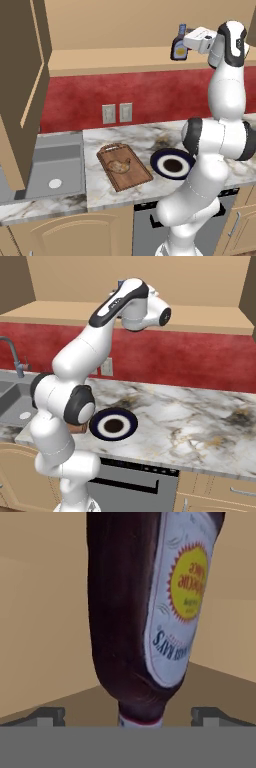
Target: Pick the chicken drumstick from the plate and place it on the cutting board. Then pick the condiment bottle from the cabinet and place it next to the cutting board.
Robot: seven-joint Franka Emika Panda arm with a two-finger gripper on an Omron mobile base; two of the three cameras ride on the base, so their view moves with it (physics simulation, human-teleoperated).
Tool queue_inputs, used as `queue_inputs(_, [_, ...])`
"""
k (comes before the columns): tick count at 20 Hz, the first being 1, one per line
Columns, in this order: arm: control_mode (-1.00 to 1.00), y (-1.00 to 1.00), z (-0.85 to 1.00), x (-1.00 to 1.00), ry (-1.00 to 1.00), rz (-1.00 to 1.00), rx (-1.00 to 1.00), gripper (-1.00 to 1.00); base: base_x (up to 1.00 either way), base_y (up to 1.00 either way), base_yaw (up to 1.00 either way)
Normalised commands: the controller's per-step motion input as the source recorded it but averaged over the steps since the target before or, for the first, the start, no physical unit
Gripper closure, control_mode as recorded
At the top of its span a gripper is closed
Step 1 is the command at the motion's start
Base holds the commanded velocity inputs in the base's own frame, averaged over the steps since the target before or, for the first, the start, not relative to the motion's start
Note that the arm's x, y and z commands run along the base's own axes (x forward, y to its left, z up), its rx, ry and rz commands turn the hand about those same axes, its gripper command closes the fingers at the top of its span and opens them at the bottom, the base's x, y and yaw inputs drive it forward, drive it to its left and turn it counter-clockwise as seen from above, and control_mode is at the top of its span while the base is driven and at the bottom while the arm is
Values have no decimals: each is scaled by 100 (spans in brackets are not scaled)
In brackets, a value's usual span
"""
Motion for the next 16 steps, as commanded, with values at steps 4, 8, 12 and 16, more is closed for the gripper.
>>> queue_inputs(4, [-100, -3, 0, 11, 0, 0, 0, -100, 0, 0, 0])
queue_inputs(8, [-100, 0, 0, 3, 1, 0, 0, -100, 0, 0, 0])
queue_inputs(12, [-100, 0, 0, 0, 1, 0, 0, -100, 0, 0, 0])
queue_inputs(16, [-100, 1, 0, 0, 0, 0, 0, -100, 0, 0, 0])
